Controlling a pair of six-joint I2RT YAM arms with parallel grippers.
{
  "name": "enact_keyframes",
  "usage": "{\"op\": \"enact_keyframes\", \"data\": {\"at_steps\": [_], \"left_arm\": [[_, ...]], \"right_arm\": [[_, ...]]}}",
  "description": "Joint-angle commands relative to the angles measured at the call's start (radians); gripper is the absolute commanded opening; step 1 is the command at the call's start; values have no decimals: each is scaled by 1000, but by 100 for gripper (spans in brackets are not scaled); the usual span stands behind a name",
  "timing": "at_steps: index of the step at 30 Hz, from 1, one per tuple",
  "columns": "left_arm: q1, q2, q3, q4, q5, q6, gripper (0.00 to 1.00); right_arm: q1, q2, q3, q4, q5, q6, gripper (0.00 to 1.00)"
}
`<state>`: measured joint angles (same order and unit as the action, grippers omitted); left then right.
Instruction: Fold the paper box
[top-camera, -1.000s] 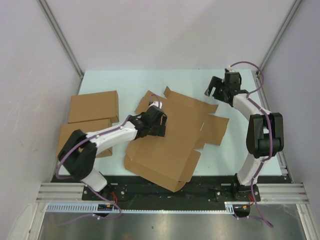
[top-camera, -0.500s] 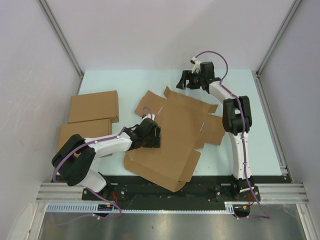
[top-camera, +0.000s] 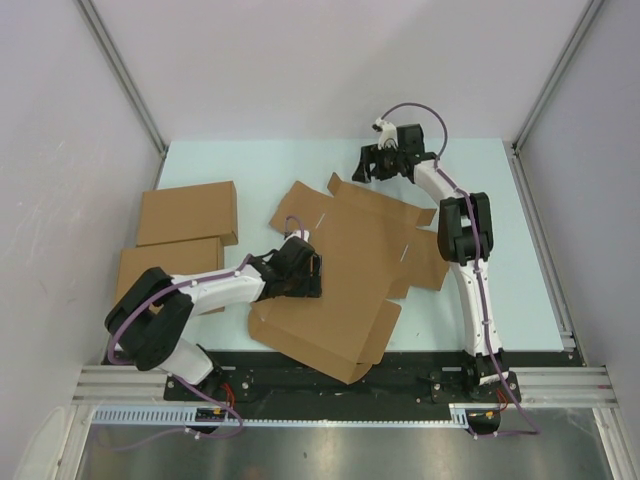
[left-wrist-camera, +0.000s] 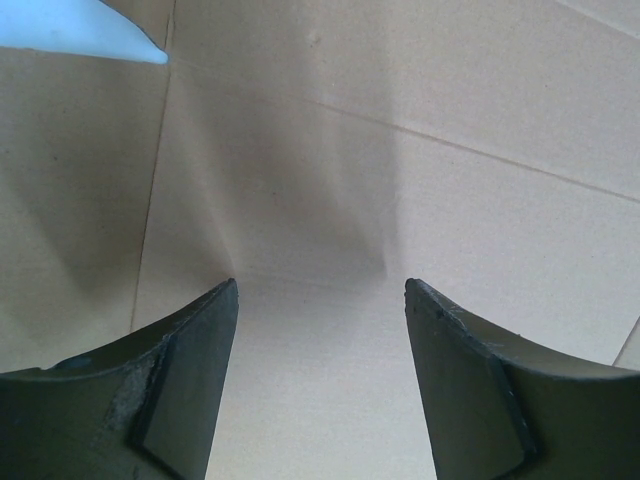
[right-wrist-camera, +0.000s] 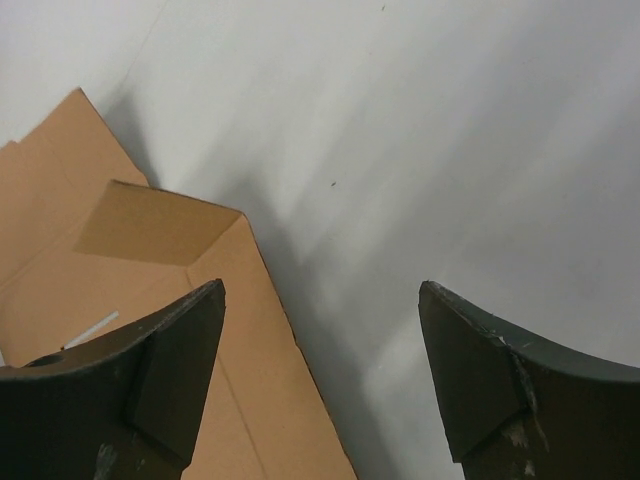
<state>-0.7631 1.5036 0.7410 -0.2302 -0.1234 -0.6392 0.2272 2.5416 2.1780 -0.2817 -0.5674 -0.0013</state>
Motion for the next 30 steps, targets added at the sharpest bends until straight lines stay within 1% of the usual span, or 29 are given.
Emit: {"op": "enact_keyframes", "data": {"at_steps": [1, 5, 8, 12, 15, 16, 18, 19, 20, 21, 23, 26, 27, 30], "left_arm": [[-2, 40, -38, 2, 71, -36, 73], [-2, 43, -43, 9, 74, -37, 73], [-2, 46, -43, 12, 80, -37, 73], [-2, 46, -45, 12, 80, -37, 73], [-4, 41, -46, 14, 80, -39, 73], [-2, 38, -46, 12, 79, -39, 73], [-2, 34, -48, 11, 77, -39, 73], [-4, 32, -48, 11, 76, -39, 73], [-2, 30, -48, 11, 74, -39, 73], [-4, 26, -49, 12, 74, -40, 73], [-4, 24, -51, 15, 76, -40, 73], [-4, 26, -52, 20, 80, -42, 73], [-4, 27, -52, 20, 82, -42, 73], [-4, 26, -51, 22, 83, -42, 73]], "right_arm": [[18, 28, 5, -45, -84, -71, 83], [32, 29, -12, -66, -132, -92, 83], [47, 29, -14, -79, -132, -111, 82], [69, 28, -6, -86, -131, -112, 78], [86, 28, 6, -102, -123, -123, 70], [89, 28, 6, -105, -117, -124, 63], [97, 23, 6, -112, -101, -126, 55], [97, 20, -1, -113, -100, -124, 48], [95, 17, -6, -109, -97, -124, 46], [95, 13, -12, -109, -86, -124, 43], [93, -1, -27, -103, -80, -126, 42], [95, -15, -35, -109, -81, -134, 36], [96, -18, -37, -111, -89, -134, 32], [103, -27, -40, -117, -100, -144, 31]]}}
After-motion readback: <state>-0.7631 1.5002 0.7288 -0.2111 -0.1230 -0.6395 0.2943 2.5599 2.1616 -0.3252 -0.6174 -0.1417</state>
